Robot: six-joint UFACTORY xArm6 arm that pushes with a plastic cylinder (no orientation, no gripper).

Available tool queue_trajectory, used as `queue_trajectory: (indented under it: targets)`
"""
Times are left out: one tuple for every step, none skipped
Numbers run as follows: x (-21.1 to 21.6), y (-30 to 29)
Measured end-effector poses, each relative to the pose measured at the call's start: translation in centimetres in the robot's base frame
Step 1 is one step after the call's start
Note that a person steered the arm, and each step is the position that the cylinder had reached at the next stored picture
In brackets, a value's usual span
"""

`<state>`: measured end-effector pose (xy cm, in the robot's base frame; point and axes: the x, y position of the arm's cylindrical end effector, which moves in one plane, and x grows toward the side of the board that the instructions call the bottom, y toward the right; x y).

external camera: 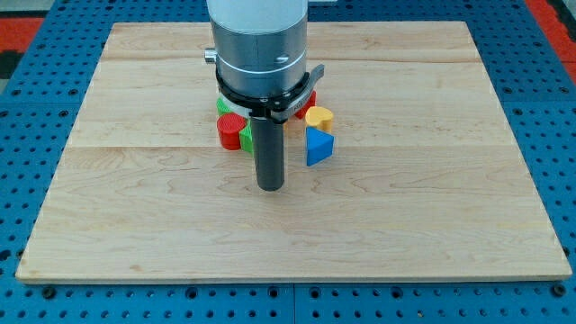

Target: Touch the blue triangle from bottom

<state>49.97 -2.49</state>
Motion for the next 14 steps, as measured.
queue_trajectory:
  targets:
    - [0.0, -0.1]
    - [0.0, -0.1]
    - [0.0, -0.2]
    - [0.1, -0.7]
    - [0.3, -0.7]
    - [0.3, -0.4]
    - [0.3, -0.3]
    - [0.3, -0.2]
    - [0.3, 0.2]
    - [-0.5, 2.1]
    - [-2.2, 4.6]
    - [-3.1, 5.4]
    - [-3.5, 5.5]
    - [-3.5, 5.7]
